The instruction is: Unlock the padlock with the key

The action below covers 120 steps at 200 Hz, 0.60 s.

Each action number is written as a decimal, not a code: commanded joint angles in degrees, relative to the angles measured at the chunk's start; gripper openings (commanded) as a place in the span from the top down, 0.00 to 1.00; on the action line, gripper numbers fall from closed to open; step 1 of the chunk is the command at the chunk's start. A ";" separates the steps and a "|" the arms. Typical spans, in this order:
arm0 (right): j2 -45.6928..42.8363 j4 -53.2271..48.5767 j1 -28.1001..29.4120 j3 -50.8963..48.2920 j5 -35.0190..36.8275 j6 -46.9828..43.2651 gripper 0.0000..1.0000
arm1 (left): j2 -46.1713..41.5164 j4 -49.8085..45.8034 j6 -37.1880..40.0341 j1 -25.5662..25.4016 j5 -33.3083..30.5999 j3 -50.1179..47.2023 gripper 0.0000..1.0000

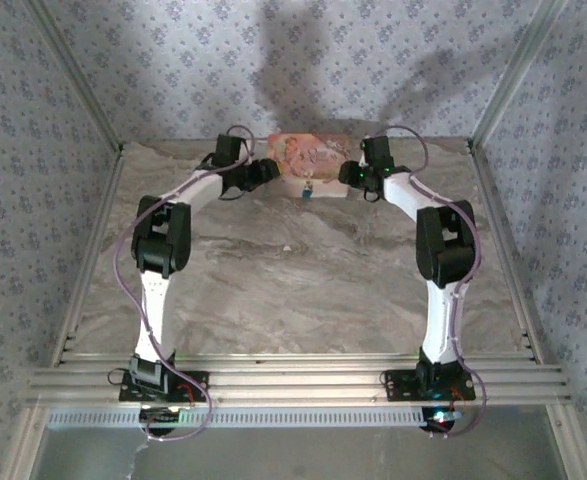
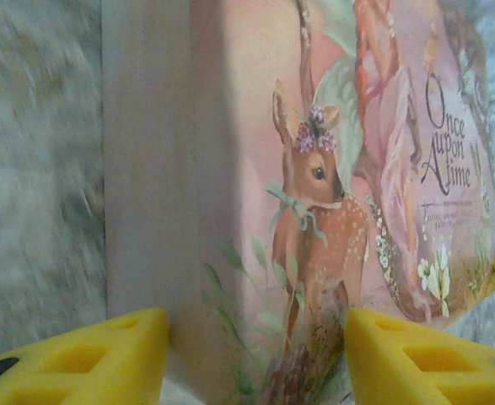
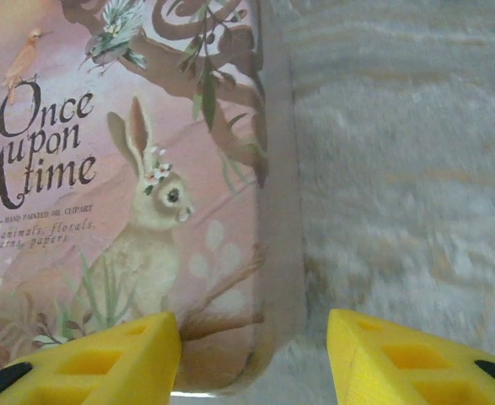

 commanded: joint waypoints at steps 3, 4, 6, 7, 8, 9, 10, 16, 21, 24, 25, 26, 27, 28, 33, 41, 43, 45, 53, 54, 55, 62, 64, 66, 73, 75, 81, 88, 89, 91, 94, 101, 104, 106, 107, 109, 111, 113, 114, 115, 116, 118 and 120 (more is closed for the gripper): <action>-7.37 -3.16 2.63 -9.13 -1.27 -1.03 0.49 | -6.08 0.17 1.64 -5.22 1.07 -9.11 0.44; -7.72 -3.10 2.74 -9.36 -1.19 -1.02 0.49 | -6.34 0.25 1.64 -5.32 0.95 -9.47 0.43; -8.25 -3.11 2.82 -10.33 -1.07 -1.01 0.49 | -6.85 0.37 1.75 -5.58 0.76 -10.13 0.43; -8.69 -3.03 2.88 -10.71 -1.05 -1.01 0.49 | -7.08 0.39 1.78 -5.68 0.66 -10.50 0.43; -9.08 -3.00 2.96 -11.17 -0.99 -0.97 0.49 | -7.33 0.45 1.84 -5.77 0.57 -10.87 0.43; -9.46 -3.02 2.99 -11.57 -0.96 -0.94 0.49 | -7.58 0.47 1.92 -5.91 0.49 -11.18 0.43; -9.82 -3.03 3.05 -11.95 -0.95 -0.93 0.49 | -7.84 0.53 1.95 -6.02 0.44 -11.51 0.43; -11.85 -2.97 3.35 -13.95 -0.66 -0.76 0.49 | -9.32 0.59 2.30 -6.65 -0.06 -13.39 0.44; -13.48 -3.18 3.59 -15.74 -0.44 -0.56 0.48 | -10.44 0.61 2.56 -7.10 -0.48 -14.81 0.43; -14.43 -3.36 3.70 -16.62 -0.35 -0.48 0.48 | -11.13 0.59 2.72 -7.29 -0.68 -15.54 0.43; -14.77 -3.42 3.72 -16.84 -0.29 -0.39 0.48 | -11.33 0.59 2.79 -7.37 -0.71 -15.76 0.43; -15.11 -3.54 3.77 -16.96 -0.31 -0.35 0.48 | -11.56 0.54 2.83 -7.41 -0.82 -16.04 0.43; -15.28 -3.60 3.79 -17.01 -0.27 -0.28 0.48 | -11.77 0.52 2.85 -7.47 -0.91 -16.32 0.43; -15.63 -3.68 3.85 -17.04 -0.25 -0.30 0.48 | -12.00 0.47 2.90 -7.50 -0.96 -16.54 0.43; -17.22 -4.13 4.02 -19.70 -0.02 -0.09 0.47 | -13.20 0.37 3.18 -7.69 -1.31 -17.69 0.43; -19.72 -5.34 4.29 -21.20 0.66 0.17 0.45 | -15.05 0.10 3.67 -7.71 -1.96 -19.04 0.42; -20.28 -5.77 4.33 -21.46 0.89 0.21 0.44 | -15.44 0.00 3.84 -7.71 -2.19 -19.42 0.42; -20.88 -6.21 4.28 -21.70 1.19 0.28 0.44 | -15.87 -0.17 4.06 -7.65 -2.47 -19.76 0.41; -23.22 -8.08 4.41 -22.26 2.52 0.45 0.40 | -17.61 -1.11 5.12 -7.54 -3.82 -20.82 0.40; -23.56 -8.42 4.42 -22.35 2.68 0.42 0.40 | -17.78 -1.27 5.27 -7.49 -4.00 -20.95 0.40; -23.90 -8.68 4.43 -22.43 2.89 0.50 0.40 | -18.04 -1.44 5.43 -7.47 -4.17 -21.01 0.40; -26.03 -10.42 4.43 -22.80 4.05 0.57 0.37 | -19.35 -2.47 6.39 -7.32 -5.39 -21.64 0.39; -26.65 -10.80 4.43 -22.90 4.31 0.51 0.36 | -19.64 -2.77 6.63 -7.28 -5.71 -21.79 0.39; -27.24 -11.25 4.43 -23.01 4.62 0.56 0.35 | -19.93 -3.06 6.86 -7.21 -6.05 -21.91 0.38; -29.31 -12.29 4.39 -23.41 5.32 0.62 0.34 | -20.82 -3.80 7.40 -7.03 -6.80 -22.42 0.38; -29.86 -12.54 4.42 -23.53 5.48 0.69 0.34 | -21.04 -3.98 7.47 -6.95 -6.92 -22.58 0.38; -31.31 -13.29 4.43 -23.95 5.88 1.16 0.33 | -21.60 -4.32 7.53 -6.67 -7.15 -23.00 0.37; -33.01 -13.95 4.39 -24.53 5.97 2.07 0.33 | -22.12 -4.33 7.53 -6.57 -7.01 -23.49 0.37; -33.24 -13.99 4.41 -24.62 5.94 2.24 0.33 | -22.19 -4.33 7.48 -6.57 -7.00 -23.56 0.37; -33.66 -14.11 4.47 -24.80 5.86 2.55 0.33 | -22.35 -4.27 7.52 -6.57 -6.95 -23.72 0.37; -34.33 -14.19 4.52 -25.15 5.75 3.05 0.33 | -22.54 -4.33 7.52 -6.57 -6.90 -23.90 0.37; -35.48 -14.09 4.89 -26.00 5.35 4.06 0.33 | -22.92 -4.26 7.45 -6.65 -6.65 -24.35 0.37; -35.92 -13.87 5.11 -26.48 5.12 4.41 0.34 | -23.12 -4.11 7.37 -6.66 -6.64 -24.63 0.37; -36.28 -13.75 5.31 -26.83 5.06 4.72 0.34 | -23.26 -3.97 7.36 -6.72 -6.59 -24.91 0.37; -36.42 -13.72 5.40 -27.00 5.05 4.84 0.34 | -23.33 -3.89 7.31 -6.73 -6.57 -25.01 0.37; -36.67 -13.51 5.64 -27.31 5.04 5.00 0.35 | -23.49 -3.78 7.27 -6.81 -6.55 -25.27 0.37; -36.89 -13.22 5.95 -27.69 5.08 5.28 0.35 | -23.62 -3.63 7.20 -6.87 -6.57 -25.51 0.37; -37.07 -12.93 6.15 -28.10 5.12 5.55 0.35 | -23.76 -3.39 7.18 -6.91 -6.55 -25.79 0.37; -37.16 -12.78 6.35 -28.30 5.21 5.65 0.35 | -23.84 -3.29 7.13 -6.91 -6.55 -25.94 0.37; -37.30 -12.62 6.53 -28.48 5.21 5.75 0.35 | -23.93 -3.15 7.11 -6.96 -6.55 -26.05 0.37; -37.32 -12.49 6.67 -28.66 5.30 5.84 0.36 | -24.01 -3.04 7.10 -7.03 -6.55 -26.20 0.37; -37.47 -12.31 7.02 -29.09 5.30 6.09 0.36 | -24.14 -2.78 7.05 -7.12 -6.55 -26.44 0.38; -37.55 -11.87 7.34 -29.46 5.41 6.26 0.37 | -24.29 -2.52 6.97 -7.17 -6.57 -26.79 0.38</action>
